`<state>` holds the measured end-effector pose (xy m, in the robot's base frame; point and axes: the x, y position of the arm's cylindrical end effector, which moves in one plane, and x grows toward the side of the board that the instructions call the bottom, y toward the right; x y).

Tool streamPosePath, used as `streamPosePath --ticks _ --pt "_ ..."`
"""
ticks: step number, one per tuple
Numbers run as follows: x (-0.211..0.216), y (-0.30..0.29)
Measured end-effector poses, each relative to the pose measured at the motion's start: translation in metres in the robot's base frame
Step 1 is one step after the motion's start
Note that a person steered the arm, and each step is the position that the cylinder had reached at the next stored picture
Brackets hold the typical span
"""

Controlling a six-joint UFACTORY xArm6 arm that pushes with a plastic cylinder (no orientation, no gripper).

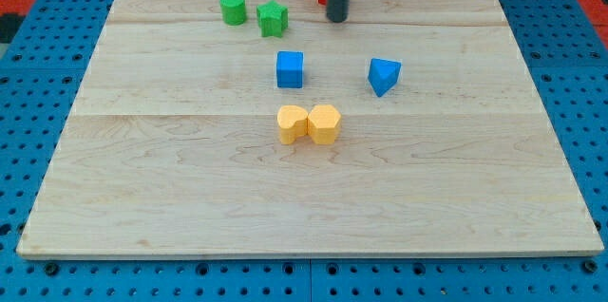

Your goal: Push green star into green circle

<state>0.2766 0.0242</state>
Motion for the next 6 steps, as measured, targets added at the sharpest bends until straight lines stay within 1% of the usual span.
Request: streamPosePath --ticks 2,3,6 --pt "0.001 -0.052" --pt "0.001 -0.063" --pt "0.005 -0.061"
